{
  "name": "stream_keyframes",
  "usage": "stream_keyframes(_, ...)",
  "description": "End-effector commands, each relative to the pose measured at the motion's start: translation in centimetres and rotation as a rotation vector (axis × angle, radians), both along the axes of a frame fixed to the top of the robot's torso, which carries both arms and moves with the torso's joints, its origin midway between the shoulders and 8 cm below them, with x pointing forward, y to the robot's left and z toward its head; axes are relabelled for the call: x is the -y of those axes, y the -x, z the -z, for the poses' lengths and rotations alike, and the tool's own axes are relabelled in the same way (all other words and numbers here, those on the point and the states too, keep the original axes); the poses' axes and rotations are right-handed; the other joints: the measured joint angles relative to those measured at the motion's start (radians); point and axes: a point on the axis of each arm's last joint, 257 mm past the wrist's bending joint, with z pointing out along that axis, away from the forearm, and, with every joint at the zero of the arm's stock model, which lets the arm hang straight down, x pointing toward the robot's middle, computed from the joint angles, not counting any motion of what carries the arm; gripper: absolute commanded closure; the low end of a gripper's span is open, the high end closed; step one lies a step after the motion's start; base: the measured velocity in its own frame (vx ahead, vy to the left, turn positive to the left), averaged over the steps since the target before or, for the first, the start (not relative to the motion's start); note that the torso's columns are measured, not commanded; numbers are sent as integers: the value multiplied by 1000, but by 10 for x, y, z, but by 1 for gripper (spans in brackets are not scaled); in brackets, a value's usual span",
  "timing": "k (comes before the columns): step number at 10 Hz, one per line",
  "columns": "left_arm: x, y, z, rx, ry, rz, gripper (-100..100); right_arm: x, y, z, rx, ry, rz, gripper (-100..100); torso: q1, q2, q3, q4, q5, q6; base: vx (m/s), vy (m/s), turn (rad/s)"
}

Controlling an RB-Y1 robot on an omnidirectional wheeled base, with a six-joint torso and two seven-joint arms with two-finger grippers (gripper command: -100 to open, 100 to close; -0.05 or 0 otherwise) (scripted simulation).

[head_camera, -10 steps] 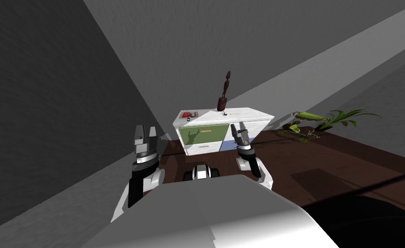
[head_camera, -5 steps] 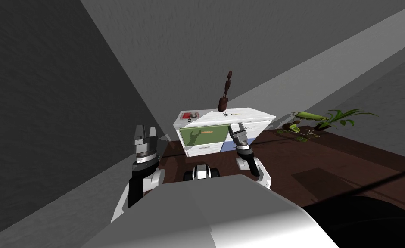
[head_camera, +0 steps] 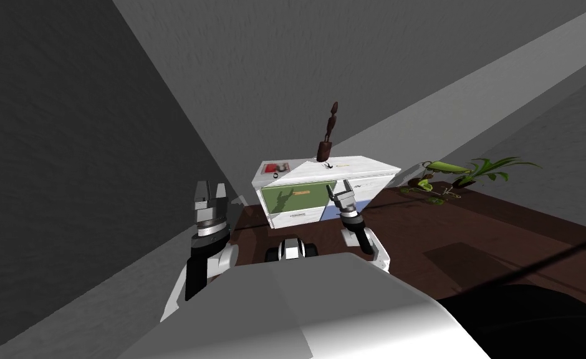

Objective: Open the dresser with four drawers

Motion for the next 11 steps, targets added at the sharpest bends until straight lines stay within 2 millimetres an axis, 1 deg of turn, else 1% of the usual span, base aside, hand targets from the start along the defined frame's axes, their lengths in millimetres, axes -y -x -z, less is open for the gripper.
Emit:
stream_keyframes(1,0,0,0,0,0,0,0,1,-6,14,-12,78,59,-100,-2,2,1,0,-1,0,45,56,-42)
stream_keyframes(2,0,0,0,0,0,0,0,1,-6,14,-7,96,75,-100,0,1,1,0,0,0,44,58,-30)
stream_keyframes(3,0,0,0,0,0,0,0,2,-11,28,-27,140,102,-100,0,0,0,0,0,0,65,66,-45)
stream_keyframes(5,0,0,0,0,0,0,0,2,-11,28,-17,171,129,-100,0,-1,0,0,0,0,46,49,-12)
stream_keyframes(6,0,0,0,0,0,0,0,4,-16,43,-37,223,161,-100,-2,2,1,0,-1,0,42,50,-36)
stream_keyframes(7,0,0,0,0,0,0,0,4,-16,43,-30,243,178,-100,-1,1,1,0,0,0,49,57,-36)
stream_keyframes(8,0,0,0,0,0,0,0,6,-20,59,-53,290,203,-100,0,0,0,0,0,0,59,75,-51)
stream_keyframes(10,0,0,0,0,0,0,0,6,-20,59,-45,317,225,-100,0,0,0,0,0,0,42,52,-13)
stream_keyframes(11,0,0,0,0,0,0,0,8,-24,75,-67,372,254,-100,-2,1,1,0,-1,0,59,44,-40)
